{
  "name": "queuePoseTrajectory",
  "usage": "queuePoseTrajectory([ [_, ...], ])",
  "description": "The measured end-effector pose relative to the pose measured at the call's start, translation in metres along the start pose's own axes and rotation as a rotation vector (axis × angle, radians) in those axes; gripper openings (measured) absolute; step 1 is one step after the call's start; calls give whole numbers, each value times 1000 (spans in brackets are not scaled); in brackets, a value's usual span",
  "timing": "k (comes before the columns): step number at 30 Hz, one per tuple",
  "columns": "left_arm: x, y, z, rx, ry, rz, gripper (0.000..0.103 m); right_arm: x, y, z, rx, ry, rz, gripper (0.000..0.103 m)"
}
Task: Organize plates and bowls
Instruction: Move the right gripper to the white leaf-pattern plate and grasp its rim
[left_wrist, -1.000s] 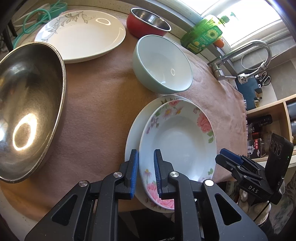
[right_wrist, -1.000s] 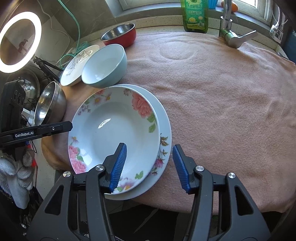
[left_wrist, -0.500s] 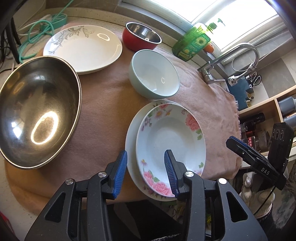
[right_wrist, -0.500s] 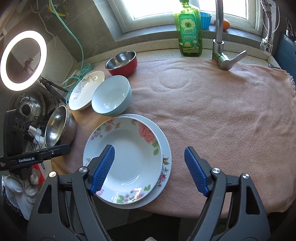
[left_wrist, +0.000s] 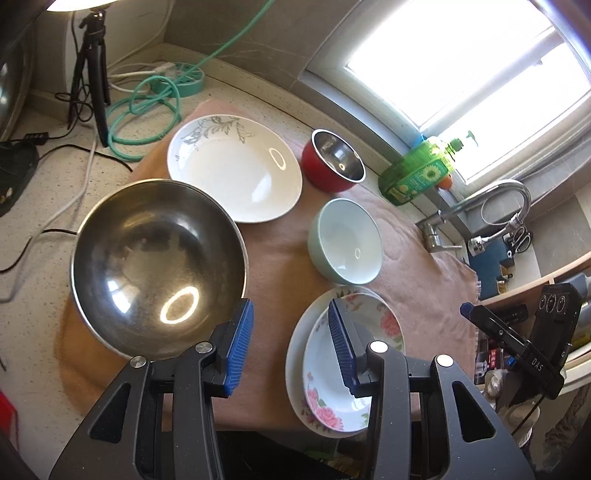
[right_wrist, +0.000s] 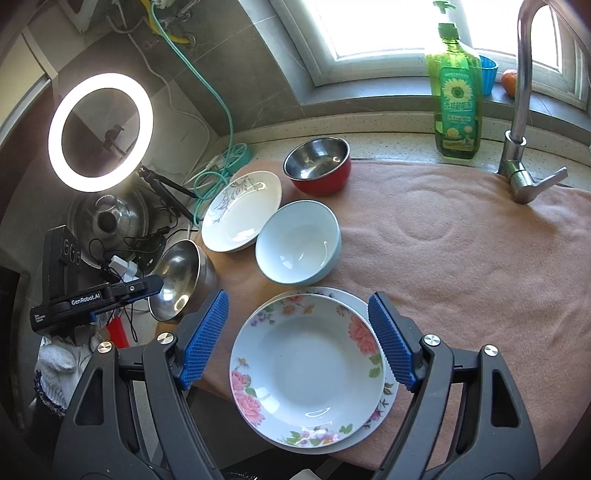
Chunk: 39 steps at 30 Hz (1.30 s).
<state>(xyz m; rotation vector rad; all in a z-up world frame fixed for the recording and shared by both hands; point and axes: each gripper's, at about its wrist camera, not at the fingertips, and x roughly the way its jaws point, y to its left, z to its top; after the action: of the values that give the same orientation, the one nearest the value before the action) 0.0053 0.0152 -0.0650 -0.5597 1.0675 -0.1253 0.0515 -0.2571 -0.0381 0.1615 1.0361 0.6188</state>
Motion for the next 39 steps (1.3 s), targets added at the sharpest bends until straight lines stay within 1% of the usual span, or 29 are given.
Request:
queuePoseTrajectory([
  [3, -5, 8, 11, -17, -20, 26, 40, 7, 8, 8, -8, 26, 3, 80],
  [6, -9, 19, 24, -21, -32, 39, 40, 15, 16, 16, 6, 55, 33, 80],
  [8, -10, 25, 36, -16, -40, 46, 40, 20, 22, 20, 6, 53, 39, 80],
  [11, -9, 37, 55, -7, -46, 35, 40, 30, 33, 31, 19, 38, 26, 80],
  [13, -4, 47, 69, -8, -35, 26, 40, 41, 36, 39, 54, 33, 31, 80],
  [16, 6, 60, 87, -1, -5, 11, 40, 62, 39, 51, 101, 49, 43, 80],
  [18, 12, 69, 98, 3, 9, 17, 40, 77, 41, 59, 128, 60, 48, 79],
  [19, 15, 74, 102, 2, 16, 13, 40, 84, 41, 63, 142, 68, 48, 78],
  [21, 22, 85, 111, -3, 28, 7, 40, 101, 43, 72, 165, 88, 50, 68],
  [22, 25, 90, 115, -5, 33, 6, 40, 110, 43, 76, 175, 100, 49, 66],
  [24, 32, 100, 123, -17, 48, -3, 40, 128, 43, 84, 209, 127, 55, 56],
  [25, 36, 105, 126, -25, 55, -7, 40, 138, 42, 88, 225, 140, 63, 54],
  [27, 43, 111, 132, -23, 68, -8, 40, 154, 41, 95, 243, 164, 58, 43],
  [29, 51, 114, 137, -19, 84, -9, 38, 169, 41, 101, 244, 185, 50, 42],
  [33, 65, 125, 144, -47, 115, -24, 38, 194, 41, 111, 226, 219, 10, 32],
  [37, 74, 129, 148, -38, 126, -17, 37, 212, 38, 119, 233, 239, -6, 29],
  [39, 78, 132, 150, -42, 134, -16, 36, 219, 36, 122, 227, 248, -23, 26],
])
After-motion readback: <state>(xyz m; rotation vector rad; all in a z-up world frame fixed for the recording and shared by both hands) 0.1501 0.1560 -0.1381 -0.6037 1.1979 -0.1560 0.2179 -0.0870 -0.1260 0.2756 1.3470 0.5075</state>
